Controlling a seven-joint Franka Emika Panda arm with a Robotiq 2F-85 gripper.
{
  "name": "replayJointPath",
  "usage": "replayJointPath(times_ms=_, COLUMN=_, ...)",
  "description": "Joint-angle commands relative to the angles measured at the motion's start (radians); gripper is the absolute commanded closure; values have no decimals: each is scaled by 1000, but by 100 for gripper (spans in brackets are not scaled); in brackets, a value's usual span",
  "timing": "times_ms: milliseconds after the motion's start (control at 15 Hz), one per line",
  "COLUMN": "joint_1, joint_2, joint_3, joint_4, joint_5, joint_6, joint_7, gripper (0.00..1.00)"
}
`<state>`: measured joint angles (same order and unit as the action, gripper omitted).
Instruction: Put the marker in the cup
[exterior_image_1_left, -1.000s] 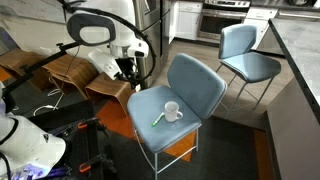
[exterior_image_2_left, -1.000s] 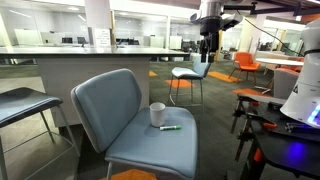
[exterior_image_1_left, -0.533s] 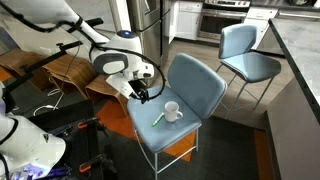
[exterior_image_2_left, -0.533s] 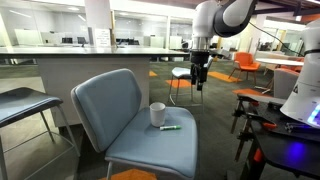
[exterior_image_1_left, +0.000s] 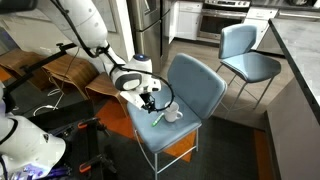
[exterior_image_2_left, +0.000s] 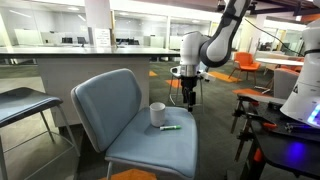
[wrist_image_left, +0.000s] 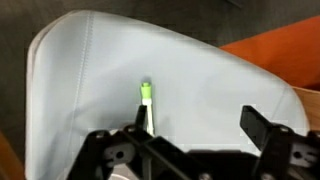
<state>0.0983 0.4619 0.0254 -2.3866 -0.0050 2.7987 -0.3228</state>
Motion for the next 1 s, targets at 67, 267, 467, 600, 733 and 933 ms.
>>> replayJointPath(times_ms=67, joint_1=-33, joint_2=167, joint_3=8, joint_4=135, joint_5=-50, joint_6=30, joint_7=49, gripper=0)
replayJointPath(times_ms=267, joint_1=-51, joint_2=257, joint_3=19, joint_4=213, joint_5=-56, joint_6=35, joint_7=46, gripper=0)
replayJointPath(times_ms=467, joint_1=-49, joint_2=327, joint_3=23, joint_4=275, joint_5=-61, joint_6=31, joint_7=48, gripper=0)
replayJointPath(times_ms=600, joint_1=-47, joint_2=367, joint_3=22, joint_4=312, joint_5=-67, joint_6=32, joint_7=48, gripper=0)
replayJointPath(times_ms=733, joint_1=-48, joint_2=400, joint_3=20, joint_4=344, joint_5=-69, joint_6=30, joint_7=48, gripper=0)
replayJointPath(times_ms=933, joint_1=-50, joint_2=444, joint_3=15, joint_4=379, joint_5=-71, joint_6=27, joint_7=50, gripper=2)
